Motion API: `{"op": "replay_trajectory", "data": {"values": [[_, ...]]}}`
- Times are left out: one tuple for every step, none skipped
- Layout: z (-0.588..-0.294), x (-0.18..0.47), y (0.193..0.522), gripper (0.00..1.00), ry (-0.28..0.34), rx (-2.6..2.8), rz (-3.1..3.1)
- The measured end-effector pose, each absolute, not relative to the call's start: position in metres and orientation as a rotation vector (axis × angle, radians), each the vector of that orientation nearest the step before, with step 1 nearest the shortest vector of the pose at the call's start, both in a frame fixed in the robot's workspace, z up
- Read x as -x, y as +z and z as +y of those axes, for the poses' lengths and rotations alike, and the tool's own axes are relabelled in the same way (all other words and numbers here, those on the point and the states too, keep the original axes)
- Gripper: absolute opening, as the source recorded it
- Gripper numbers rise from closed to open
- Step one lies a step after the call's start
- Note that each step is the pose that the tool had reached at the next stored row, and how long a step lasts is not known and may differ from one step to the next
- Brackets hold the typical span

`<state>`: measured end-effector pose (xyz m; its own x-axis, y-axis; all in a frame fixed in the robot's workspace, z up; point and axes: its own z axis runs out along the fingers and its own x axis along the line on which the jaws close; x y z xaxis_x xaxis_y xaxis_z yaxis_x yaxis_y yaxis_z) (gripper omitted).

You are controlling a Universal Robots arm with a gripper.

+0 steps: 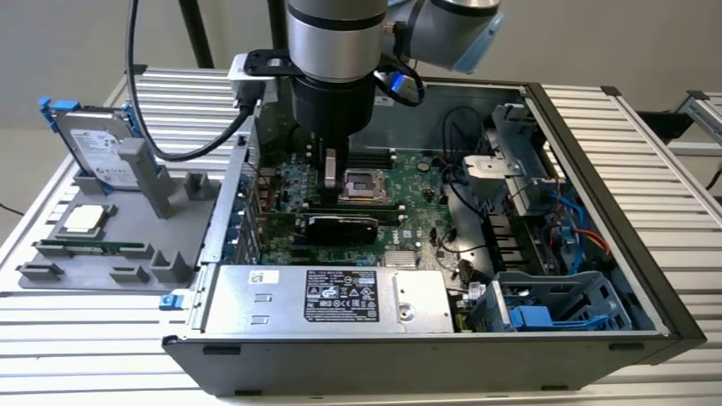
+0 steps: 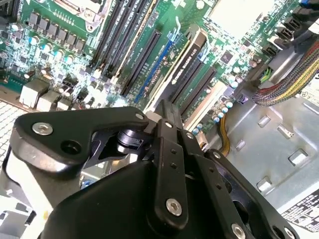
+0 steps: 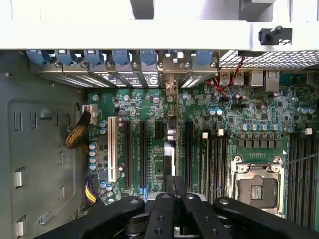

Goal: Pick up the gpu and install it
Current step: 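Press down on the gpu until it lock into place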

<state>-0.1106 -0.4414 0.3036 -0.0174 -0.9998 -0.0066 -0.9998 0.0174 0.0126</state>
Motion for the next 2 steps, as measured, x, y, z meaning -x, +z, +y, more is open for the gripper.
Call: {"op": "replay_trajectory", "data": {"values": [[-0.4414, 0.1106, 0.3036, 0.0, -0.021, -2.199, -2.238], [-0.4414, 0.1106, 0.3037, 0.0, -0.021, -2.199, -2.238]]}}
